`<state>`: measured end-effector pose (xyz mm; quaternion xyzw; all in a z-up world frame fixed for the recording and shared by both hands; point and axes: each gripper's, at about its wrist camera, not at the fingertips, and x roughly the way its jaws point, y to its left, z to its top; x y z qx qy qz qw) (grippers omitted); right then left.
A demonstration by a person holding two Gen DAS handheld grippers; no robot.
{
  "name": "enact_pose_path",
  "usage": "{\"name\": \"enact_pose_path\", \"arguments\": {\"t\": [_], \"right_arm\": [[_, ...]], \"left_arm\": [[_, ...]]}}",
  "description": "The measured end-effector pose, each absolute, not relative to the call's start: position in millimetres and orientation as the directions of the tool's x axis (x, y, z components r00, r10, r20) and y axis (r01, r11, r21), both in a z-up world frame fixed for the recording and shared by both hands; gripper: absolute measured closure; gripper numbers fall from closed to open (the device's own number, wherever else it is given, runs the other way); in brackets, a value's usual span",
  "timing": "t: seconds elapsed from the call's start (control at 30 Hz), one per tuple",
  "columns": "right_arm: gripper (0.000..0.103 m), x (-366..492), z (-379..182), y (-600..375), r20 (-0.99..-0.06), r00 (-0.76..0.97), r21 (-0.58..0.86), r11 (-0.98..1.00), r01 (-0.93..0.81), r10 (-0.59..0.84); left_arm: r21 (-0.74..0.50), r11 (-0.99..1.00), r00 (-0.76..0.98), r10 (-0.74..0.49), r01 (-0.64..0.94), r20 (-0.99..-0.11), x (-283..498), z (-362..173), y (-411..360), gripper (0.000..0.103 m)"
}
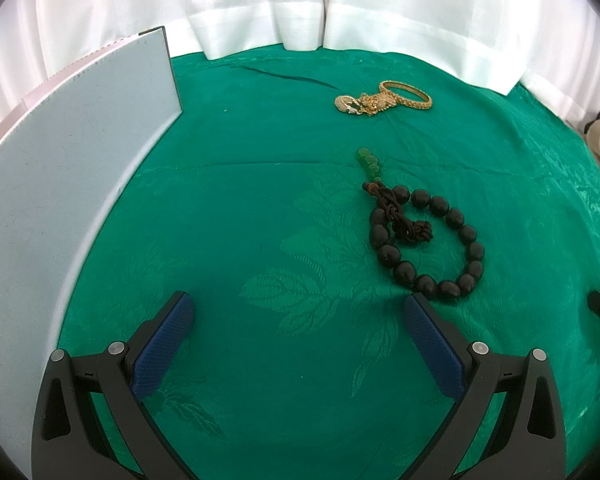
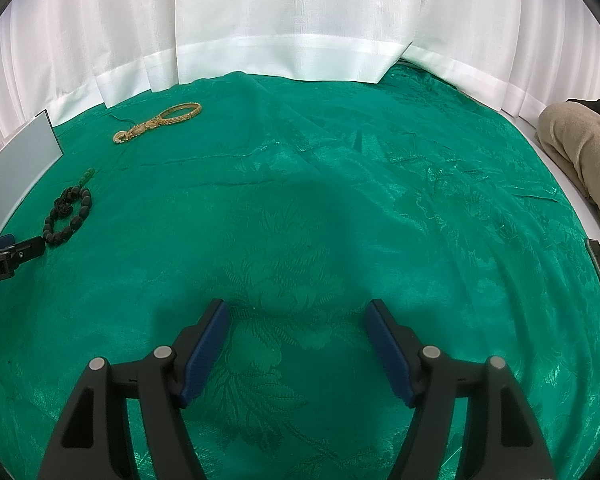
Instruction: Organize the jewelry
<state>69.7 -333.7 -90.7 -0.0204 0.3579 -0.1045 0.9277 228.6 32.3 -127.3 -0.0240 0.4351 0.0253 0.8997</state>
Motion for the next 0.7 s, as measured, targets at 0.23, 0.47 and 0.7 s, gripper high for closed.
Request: {"name": "enact_pose_path", "arguments": {"t": [0.23,0.47,0.7], "right_arm": [[0.025,63.3,-91.8,-333.5,-0.663,0.724,-0.102,0.981,0.165,-0.191],[0.025,61.0,-92.5,-332.3,-0.664,0.723,-0.106,0.981,0.164,-0.192],[0.024,60.7,-92.5,-332.1,-0.664,0.723,-0.106,0.981,0.164,-0.193]], "left_arm": [[-0.021,0.998,0.620,0.025,-0.066,-0.784,226.8,-126.2,32.1,0.000],[-0.022,0.997,0.620,0.026,-0.068,-0.784,232.9,-128.4,33.4,0.000],[-0.021,0.997,0.620,0.026,-0.068,-0.784,232.3,-127.8,33.1,0.000]]}}
